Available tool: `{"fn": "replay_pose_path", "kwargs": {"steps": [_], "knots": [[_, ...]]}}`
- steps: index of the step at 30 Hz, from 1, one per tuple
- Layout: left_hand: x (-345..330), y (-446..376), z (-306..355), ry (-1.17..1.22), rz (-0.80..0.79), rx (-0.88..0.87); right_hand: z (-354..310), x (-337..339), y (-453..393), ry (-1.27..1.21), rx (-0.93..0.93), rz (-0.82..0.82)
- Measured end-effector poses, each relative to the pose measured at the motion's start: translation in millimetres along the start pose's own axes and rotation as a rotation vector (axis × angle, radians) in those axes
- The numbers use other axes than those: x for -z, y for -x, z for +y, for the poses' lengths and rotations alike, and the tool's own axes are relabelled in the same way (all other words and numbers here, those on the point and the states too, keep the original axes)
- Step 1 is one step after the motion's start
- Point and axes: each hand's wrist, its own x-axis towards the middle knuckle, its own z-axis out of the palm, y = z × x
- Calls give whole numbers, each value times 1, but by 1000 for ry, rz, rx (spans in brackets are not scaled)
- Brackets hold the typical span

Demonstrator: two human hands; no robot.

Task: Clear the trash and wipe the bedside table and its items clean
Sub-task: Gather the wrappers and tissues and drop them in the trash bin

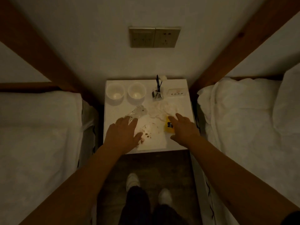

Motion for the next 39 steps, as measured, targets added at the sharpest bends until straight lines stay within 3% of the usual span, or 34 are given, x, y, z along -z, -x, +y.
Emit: {"fn": "replay_pose_path", "kwargs": {"steps": [8,13,21,28,35,39], "knots": [[-56,-66,-23,9,25,5,10,-28,-92,195,143,-146],[-74,-82,-18,14,42,-5,21,-45,-115,40,187,-198],[-83,-104,-8,33,-1,29,32,-53,-119,-40,247,13],[-77,-103,0,184,12,90,38,-43,-116,-34,206,19],[-52,-67,3,352,154,144,16,-5,-96,-267,133,159],[-37,-33,-7,413,237,250,-29,20,-82,-399,232,185]]}}
